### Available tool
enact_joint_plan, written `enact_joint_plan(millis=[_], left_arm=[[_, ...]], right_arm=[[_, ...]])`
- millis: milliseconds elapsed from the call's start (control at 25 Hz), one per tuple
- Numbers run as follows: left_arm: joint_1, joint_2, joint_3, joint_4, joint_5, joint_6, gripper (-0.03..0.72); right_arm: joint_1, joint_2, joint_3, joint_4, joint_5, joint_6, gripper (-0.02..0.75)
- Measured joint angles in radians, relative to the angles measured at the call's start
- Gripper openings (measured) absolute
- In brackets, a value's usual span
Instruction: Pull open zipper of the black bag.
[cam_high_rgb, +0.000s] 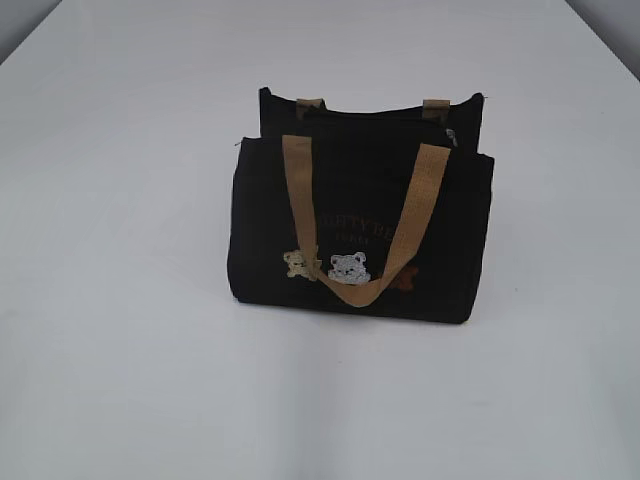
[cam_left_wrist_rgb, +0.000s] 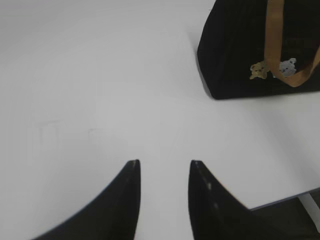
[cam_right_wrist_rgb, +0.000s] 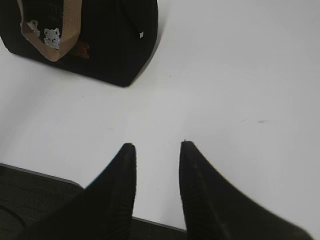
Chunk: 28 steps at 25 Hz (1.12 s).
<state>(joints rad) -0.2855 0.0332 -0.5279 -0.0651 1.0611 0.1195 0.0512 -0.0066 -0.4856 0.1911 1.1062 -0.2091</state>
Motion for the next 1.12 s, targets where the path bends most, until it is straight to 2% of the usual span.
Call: enact_joint_plan(millis=[760, 840, 1040, 1120], left_arm=[[0.003, -0.041, 0.001, -0.012, 0.001, 0.016, 0.235], [0.032, -0.042, 0.001, -0.012, 0.001, 0.016, 0.235], [0.207, -0.042, 0.001, -0.013, 0.001, 0.016, 0.235], [0.229, -0.042, 0.001, -0.013, 0.001, 0.016, 0.235]], right_arm=[[0.000, 0.000, 0.000, 0.008, 0.000, 0.000, 0.241], [0.000, 0.000, 0.000, 0.008, -0.001, 0.000, 0.241], [-0.018, 0.000, 0.000, 0.013, -0.003, 0.000, 0.241], [-0.035, 0.000, 0.000, 0.016, -0.004, 0.000, 0.241]])
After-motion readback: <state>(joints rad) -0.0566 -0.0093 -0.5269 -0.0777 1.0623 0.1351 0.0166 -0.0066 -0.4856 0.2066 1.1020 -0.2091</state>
